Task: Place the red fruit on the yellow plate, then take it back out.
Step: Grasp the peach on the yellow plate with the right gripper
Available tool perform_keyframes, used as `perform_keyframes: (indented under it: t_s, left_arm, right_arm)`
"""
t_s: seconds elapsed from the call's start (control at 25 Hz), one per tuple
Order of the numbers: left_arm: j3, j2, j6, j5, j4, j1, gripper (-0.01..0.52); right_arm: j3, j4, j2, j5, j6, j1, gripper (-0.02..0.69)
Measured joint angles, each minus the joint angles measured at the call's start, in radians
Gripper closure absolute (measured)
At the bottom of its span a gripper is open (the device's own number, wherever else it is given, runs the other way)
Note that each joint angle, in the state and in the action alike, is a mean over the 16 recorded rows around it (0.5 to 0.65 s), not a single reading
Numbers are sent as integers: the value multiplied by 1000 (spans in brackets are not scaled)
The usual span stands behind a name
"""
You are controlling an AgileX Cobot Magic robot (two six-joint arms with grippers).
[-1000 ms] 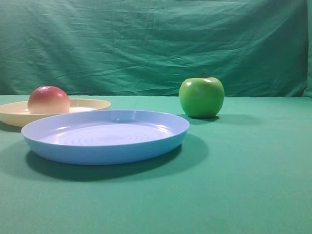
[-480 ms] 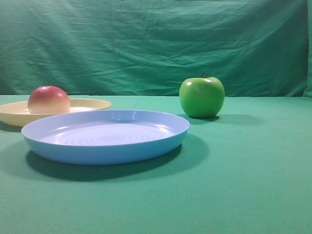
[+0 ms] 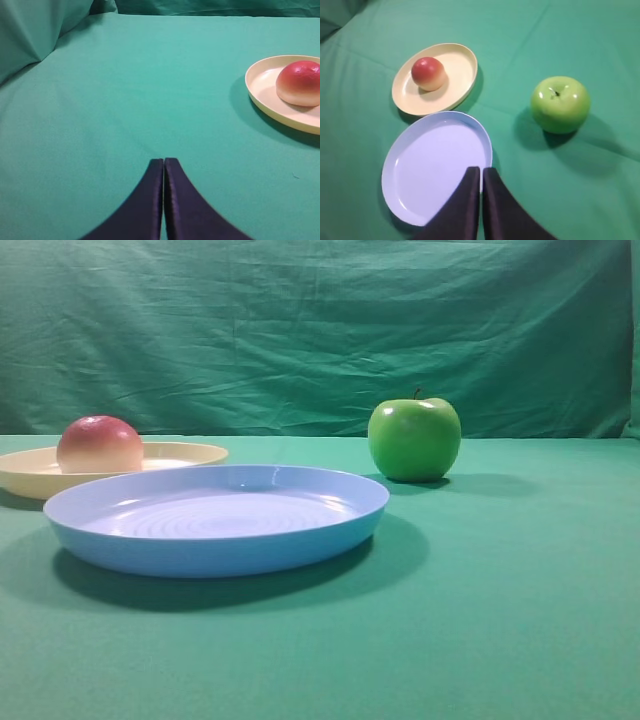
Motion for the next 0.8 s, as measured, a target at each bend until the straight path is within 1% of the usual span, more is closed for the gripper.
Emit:
perform_keyframes:
  t_s: [0.24,0.44,0.6,0.8]
  left_arm:
    - [0,0,0,0,0,0,514]
    - [0,0,0,0,0,0,514]
    - [0,0,0,0,0,0,514]
    - [0,0,0,0,0,0,514]
  right_arm:
    - [-135,44,175,-35,-87,86,665]
    - [-295,-13,317,-52,-93,171,665]
    - [-453,-133,435,-50,-16,241,665]
    - [-676,-350,595,-21,153,335,665]
